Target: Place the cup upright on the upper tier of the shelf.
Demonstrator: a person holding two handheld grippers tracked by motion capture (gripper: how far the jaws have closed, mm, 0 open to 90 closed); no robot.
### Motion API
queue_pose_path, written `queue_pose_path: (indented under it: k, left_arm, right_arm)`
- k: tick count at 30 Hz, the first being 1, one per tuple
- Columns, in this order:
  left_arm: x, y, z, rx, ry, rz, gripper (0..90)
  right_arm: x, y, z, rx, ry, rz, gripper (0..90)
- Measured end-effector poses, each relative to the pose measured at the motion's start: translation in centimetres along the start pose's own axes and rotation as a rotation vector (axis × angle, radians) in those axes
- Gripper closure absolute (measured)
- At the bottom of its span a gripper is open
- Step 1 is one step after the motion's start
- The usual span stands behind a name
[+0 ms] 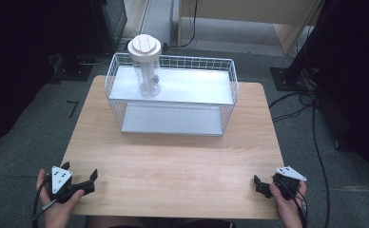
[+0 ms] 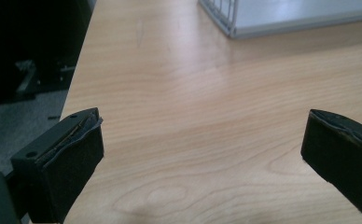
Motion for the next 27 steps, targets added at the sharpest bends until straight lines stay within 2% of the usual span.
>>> queue_pose_path:
  k: [2,4,6,7,8,9,10,12,18,27]
  left_arm:
    - [0.3,0.3,-0.2,-0.008,0.056,0.009,0.0]
    - [0.4,0.4,-0.4,0.004,0.088,-0.007,0.0]
    - [0.6,0.3,-0.7,0.044,0.157,-0.007,0.0]
    - [0.9,0.3,-1.1,0.072,0.217,0.003,0.0]
    - [1.0,0.3,-1.2,0.087,0.241,0.001,0.0]
    - [1.0,0.3,-1.3,0.081,0.254,-0.015,0.0]
    - [1.1,0.4,-1.3,0.056,0.267,-0.033,0.0]
    - [1.2,0.7,-1.5,0.002,0.282,-0.068,0.0]
    - [1.1,0.8,-1.7,0.005,0.273,-0.069,0.0]
    - [1.0,0.6,-1.7,-0.013,0.264,-0.05,0.0]
  right_arm:
    - [0.0,0.0,0.0,0.001,0.0,0.0,0.0]
    - [0.0,0.0,0.0,0.0,0.0,0.0,0.0]
    - [0.0,0.0,0.0,0.001,0.0,0.0,0.0]
    - [0.0,0.0,0.0,0.001,0.0,-0.001,0.0]
    - [0.0,0.0,0.0,0.001,0.0,0.0,0.0]
    - [0.0,0.0,0.0,0.001,0.0,0.0,0.0]
    - [0.0,0.0,0.0,0.0,0.0,-0.001,0.0]
    - [0.0,0.0,0.0,0.001,0.0,0.0,0.0]
    - [0.0,0.0,0.0,0.001,-0.001,-0.001,0.0]
    - [-0.1,0.1,0.0,0.003,-0.002,-0.007,0.1]
Point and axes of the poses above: each handheld gripper's, and its own axes: x roughly forward along the jaws, z roughly out of its top, y roughly to its left, the point moved 5 cm from there along x, roughly forward along the jaws
